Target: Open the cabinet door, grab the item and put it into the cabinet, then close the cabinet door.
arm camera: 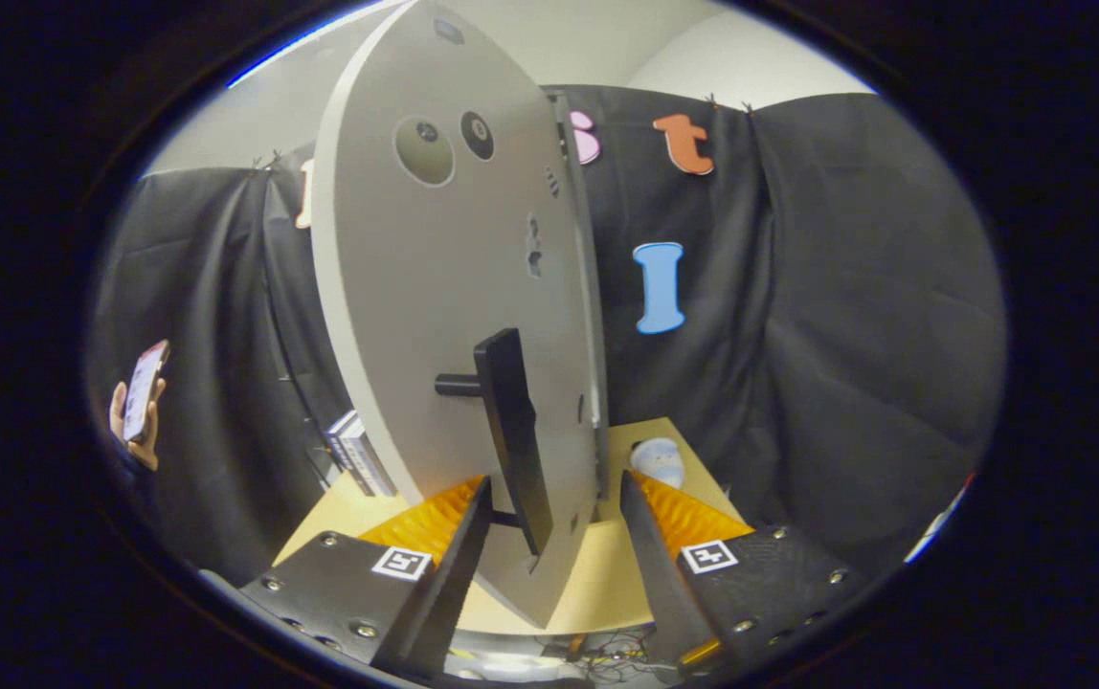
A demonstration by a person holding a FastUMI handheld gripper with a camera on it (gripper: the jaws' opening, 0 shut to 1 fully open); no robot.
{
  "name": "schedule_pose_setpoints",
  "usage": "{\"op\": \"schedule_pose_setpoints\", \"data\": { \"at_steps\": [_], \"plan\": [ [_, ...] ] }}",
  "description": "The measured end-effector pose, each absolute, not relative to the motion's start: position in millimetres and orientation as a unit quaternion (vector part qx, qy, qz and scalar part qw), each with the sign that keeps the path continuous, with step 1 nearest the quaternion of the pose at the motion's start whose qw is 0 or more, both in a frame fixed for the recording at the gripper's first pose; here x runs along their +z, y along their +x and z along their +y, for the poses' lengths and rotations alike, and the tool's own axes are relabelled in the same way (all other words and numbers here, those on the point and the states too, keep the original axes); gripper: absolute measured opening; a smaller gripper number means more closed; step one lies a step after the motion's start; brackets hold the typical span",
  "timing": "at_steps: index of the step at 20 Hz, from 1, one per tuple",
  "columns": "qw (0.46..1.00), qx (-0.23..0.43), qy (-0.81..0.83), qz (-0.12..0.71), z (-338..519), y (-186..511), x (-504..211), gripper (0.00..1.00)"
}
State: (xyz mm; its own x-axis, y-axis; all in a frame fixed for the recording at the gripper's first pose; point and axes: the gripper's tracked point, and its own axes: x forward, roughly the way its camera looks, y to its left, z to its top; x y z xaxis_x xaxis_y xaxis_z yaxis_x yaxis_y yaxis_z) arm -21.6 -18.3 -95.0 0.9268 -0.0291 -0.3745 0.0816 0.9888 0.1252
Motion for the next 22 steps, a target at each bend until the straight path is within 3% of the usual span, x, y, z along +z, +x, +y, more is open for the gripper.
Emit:
{"op": "schedule_pose_setpoints", "data": {
  "at_steps": [8, 15, 22],
  "plan": [
    [0.975, 0.071, 0.080, 0.194, 31.0, 13.1, -94.2, 0.81],
    [0.966, 0.151, 0.079, 0.194, 87.0, 55.3, -102.7, 0.89],
    [0.965, 0.175, 0.070, 0.181, 133.2, 103.4, -109.4, 0.94]
  ]
}}
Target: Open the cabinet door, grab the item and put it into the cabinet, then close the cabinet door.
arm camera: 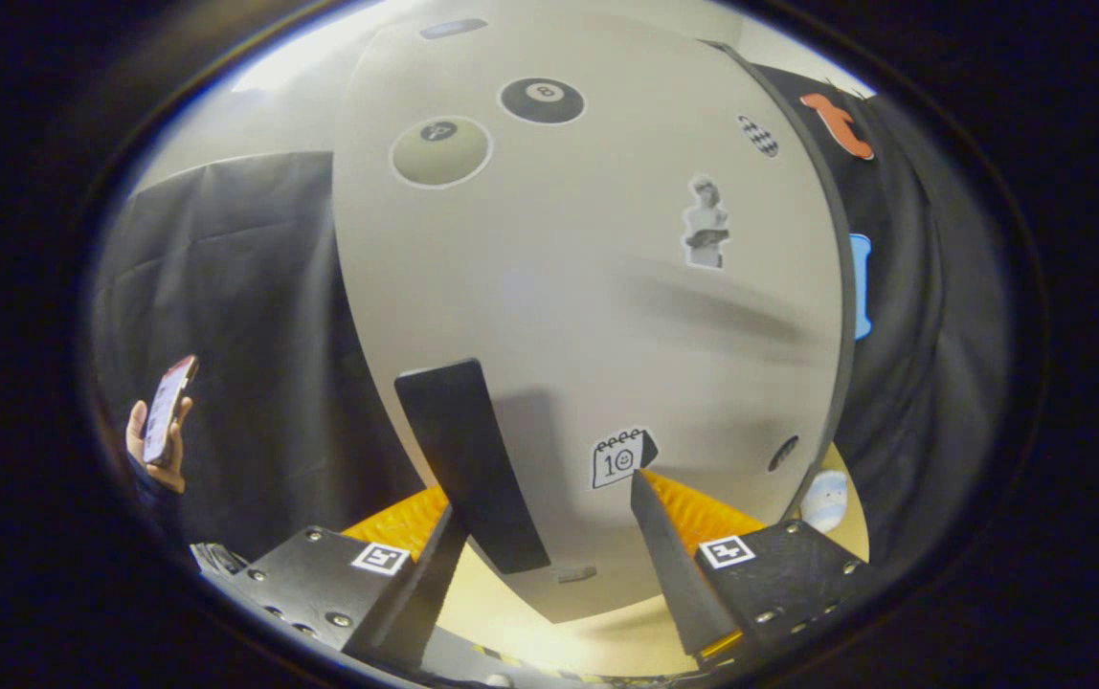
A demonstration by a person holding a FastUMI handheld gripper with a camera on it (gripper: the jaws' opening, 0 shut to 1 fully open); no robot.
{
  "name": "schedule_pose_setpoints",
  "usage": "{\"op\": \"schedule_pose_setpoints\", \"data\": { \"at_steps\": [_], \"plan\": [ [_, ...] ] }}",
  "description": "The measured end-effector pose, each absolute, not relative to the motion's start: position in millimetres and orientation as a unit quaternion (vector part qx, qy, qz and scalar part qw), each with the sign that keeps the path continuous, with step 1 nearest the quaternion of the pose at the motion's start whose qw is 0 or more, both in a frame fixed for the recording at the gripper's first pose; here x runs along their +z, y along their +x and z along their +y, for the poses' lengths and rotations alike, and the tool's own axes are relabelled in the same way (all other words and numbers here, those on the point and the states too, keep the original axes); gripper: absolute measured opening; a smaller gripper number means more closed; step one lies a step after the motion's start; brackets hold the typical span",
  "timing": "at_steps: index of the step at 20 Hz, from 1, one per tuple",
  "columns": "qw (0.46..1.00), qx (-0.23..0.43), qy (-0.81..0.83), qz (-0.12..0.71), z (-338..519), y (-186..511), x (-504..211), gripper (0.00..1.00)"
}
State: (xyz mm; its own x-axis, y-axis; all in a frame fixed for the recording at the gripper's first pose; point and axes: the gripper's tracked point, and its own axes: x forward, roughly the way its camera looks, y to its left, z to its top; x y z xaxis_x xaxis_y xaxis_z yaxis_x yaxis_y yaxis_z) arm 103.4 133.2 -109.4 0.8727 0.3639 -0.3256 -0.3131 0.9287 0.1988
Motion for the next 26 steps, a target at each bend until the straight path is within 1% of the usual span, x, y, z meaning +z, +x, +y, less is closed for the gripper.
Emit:
{"op": "schedule_pose_setpoints", "data": {
  "at_steps": [4, 7, 11, 16, 26],
  "plan": [
    [0.969, 0.170, 0.058, 0.171, 151.8, 120.5, -110.9, 0.94],
    [0.969, 0.168, 0.067, 0.170, 160.8, 136.1, -113.0, 0.98],
    [0.976, 0.139, 0.053, 0.160, 171.4, 151.9, -116.4, 0.98],
    [0.980, 0.119, 0.050, 0.151, 184.6, 155.5, -120.0, 0.99],
    [0.982, 0.108, 0.046, 0.146, 190.5, 170.9, -123.4, 1.00]
  ]
}}
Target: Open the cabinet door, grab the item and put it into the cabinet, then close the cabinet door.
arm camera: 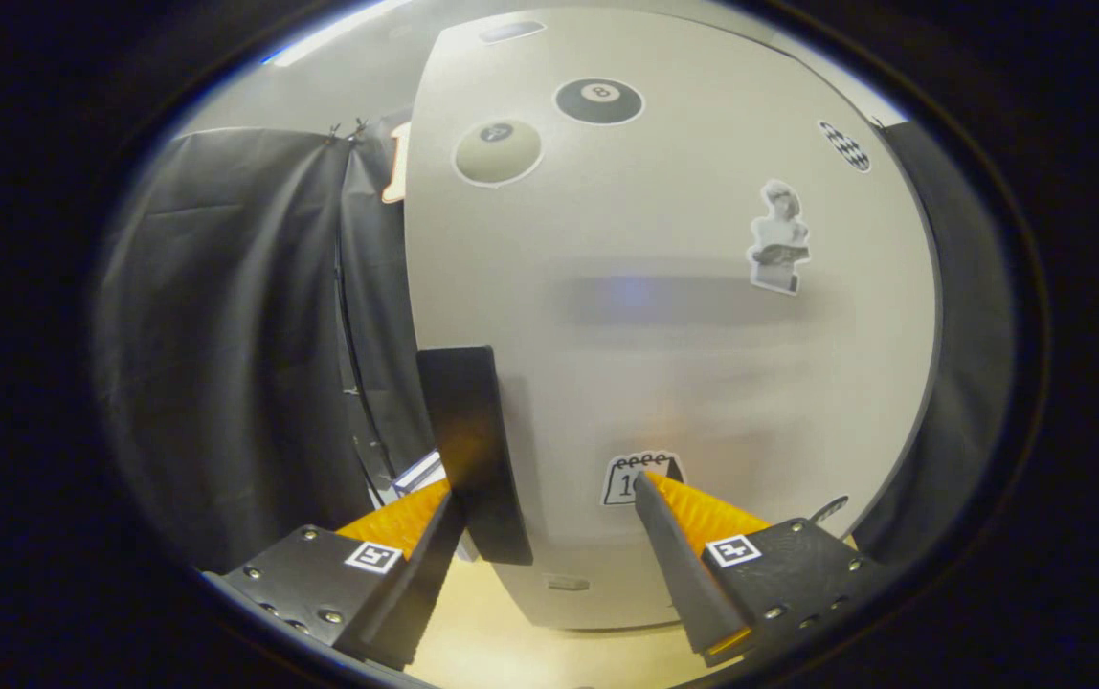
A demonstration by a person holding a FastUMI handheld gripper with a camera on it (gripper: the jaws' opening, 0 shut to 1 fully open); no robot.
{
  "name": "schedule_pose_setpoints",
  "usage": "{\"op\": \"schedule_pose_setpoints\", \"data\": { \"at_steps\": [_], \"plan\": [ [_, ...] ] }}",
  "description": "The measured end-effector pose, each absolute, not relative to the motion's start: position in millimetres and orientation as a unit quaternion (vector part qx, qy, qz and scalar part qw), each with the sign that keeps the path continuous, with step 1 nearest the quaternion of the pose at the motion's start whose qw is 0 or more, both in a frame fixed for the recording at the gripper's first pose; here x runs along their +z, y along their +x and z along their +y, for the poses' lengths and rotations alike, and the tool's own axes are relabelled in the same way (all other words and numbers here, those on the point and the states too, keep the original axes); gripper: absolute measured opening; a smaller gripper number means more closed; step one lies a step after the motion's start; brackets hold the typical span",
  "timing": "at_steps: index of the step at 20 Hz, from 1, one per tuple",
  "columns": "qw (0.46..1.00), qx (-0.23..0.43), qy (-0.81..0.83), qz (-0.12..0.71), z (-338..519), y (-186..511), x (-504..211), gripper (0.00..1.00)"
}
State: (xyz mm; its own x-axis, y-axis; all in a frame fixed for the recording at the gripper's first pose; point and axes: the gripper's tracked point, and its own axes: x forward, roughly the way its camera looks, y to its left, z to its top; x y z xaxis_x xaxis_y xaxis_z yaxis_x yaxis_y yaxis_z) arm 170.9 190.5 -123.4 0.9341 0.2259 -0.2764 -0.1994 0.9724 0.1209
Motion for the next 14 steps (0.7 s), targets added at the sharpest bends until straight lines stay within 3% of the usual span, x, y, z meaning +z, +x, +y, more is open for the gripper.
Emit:
{"op": "schedule_pose_setpoints", "data": {
  "at_steps": [9, 14],
  "plan": [
    [0.983, 0.106, 0.043, 0.145, 194.4, 175.4, -124.2, 1.00],
    [0.980, 0.141, 0.030, 0.137, 192.8, 164.3, -118.4, 0.99]
  ]
}}
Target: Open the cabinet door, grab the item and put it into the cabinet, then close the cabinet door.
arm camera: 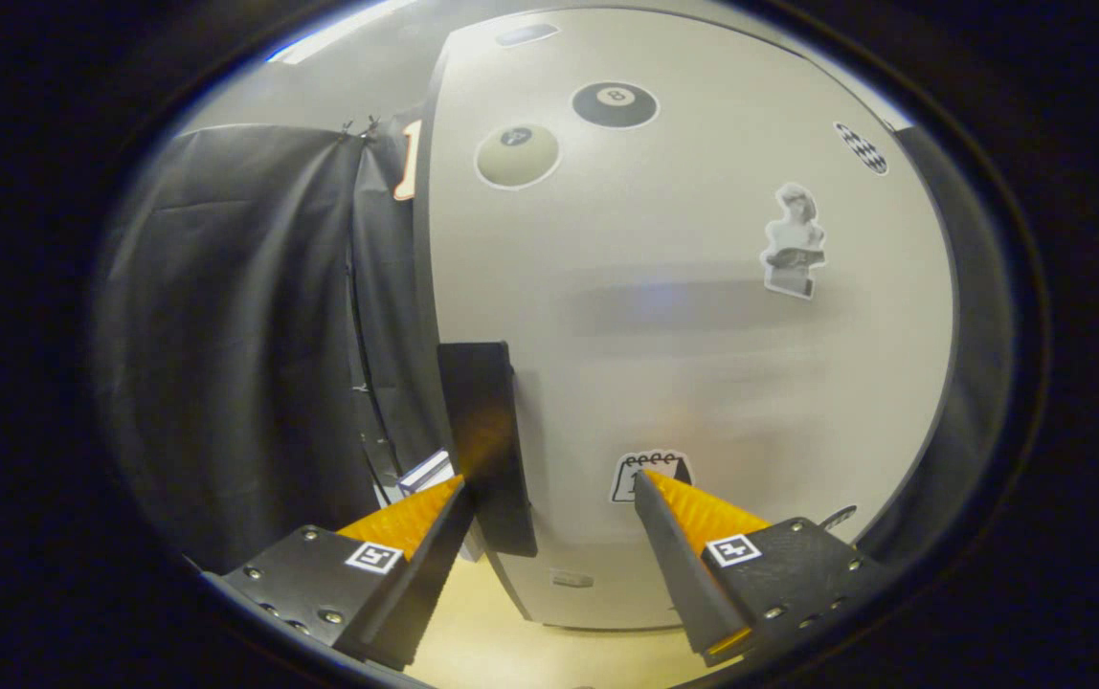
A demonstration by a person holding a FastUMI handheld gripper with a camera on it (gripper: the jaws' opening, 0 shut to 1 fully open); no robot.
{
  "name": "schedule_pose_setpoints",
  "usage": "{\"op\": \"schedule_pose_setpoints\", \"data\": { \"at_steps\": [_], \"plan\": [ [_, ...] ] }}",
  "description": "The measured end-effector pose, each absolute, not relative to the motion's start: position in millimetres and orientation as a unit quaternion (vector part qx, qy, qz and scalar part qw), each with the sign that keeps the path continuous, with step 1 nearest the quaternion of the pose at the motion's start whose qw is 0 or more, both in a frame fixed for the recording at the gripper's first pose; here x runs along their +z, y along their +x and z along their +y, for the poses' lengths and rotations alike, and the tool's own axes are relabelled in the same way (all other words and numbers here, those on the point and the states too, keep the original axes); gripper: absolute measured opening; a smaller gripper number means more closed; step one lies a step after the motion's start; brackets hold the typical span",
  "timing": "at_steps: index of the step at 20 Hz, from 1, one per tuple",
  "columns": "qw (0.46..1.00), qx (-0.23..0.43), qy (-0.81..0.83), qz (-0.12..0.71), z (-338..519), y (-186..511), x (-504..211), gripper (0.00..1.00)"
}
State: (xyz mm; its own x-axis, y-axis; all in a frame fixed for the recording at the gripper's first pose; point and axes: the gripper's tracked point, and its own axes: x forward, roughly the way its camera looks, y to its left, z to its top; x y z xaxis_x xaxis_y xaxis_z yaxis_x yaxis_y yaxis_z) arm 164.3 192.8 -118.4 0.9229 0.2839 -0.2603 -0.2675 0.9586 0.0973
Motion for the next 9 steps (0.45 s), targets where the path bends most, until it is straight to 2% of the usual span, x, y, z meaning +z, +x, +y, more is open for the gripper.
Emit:
{"op": "schedule_pose_setpoints", "data": {
  "at_steps": [3, 9],
  "plan": [
    [0.985, 0.131, 0.026, 0.106, 167.2, 150.2, -96.7, 0.99],
    [0.997, 0.059, 0.035, 0.044, 50.7, 133.6, -36.7, 0.99]
  ]
}}
